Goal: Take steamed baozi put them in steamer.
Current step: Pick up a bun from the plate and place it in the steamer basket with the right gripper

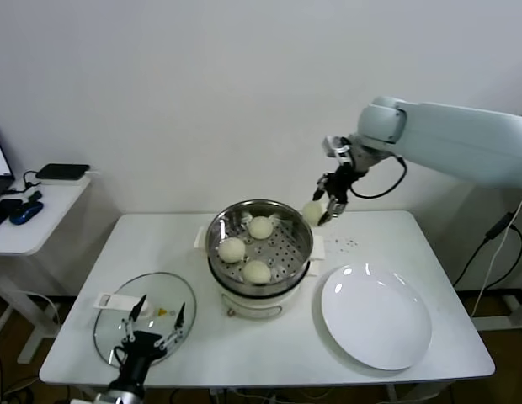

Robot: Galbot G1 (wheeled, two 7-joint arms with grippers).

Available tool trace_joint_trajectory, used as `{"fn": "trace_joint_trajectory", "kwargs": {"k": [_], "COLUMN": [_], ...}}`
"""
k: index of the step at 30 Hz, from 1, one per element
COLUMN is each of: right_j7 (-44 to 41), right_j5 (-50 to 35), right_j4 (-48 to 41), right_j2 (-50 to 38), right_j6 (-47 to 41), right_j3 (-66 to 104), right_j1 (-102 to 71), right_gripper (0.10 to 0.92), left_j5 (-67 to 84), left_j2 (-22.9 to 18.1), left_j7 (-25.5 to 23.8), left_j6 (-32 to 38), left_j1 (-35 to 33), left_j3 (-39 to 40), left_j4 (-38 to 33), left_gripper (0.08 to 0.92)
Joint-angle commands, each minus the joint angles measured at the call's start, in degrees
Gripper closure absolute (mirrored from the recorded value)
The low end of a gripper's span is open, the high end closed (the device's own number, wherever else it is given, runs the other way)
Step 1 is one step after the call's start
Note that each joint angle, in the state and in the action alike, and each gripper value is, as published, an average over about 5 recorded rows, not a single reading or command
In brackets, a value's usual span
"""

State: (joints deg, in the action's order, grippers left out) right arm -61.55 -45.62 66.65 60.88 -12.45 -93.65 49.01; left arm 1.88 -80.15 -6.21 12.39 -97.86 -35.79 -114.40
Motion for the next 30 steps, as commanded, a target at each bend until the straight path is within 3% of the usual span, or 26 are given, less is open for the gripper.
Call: {"fn": "trace_joint_trajectory", "kwargs": {"k": [1, 30], "right_j7": [0.79, 2.41], "right_j5": [-2.38, 3.32], "right_j4": [-4.16, -7.05], "right_j2": [10.8, 10.88], "right_j6": [-0.73, -0.92], "right_j3": [0.35, 0.06], "right_j1": [-4.31, -12.4], "right_gripper": [0.397, 0.393], "left_j5": [-0.33, -0.49], "left_j2": [0.03, 0.11], "left_j7": [0.03, 0.15], "left_j6": [-0.05, 0.63], "left_j1": [-0.16, -0.76], "left_j3": [-0.27, -0.1], "left_j4": [-0.67, 0.07], "left_gripper": [0.177, 0.177]}}
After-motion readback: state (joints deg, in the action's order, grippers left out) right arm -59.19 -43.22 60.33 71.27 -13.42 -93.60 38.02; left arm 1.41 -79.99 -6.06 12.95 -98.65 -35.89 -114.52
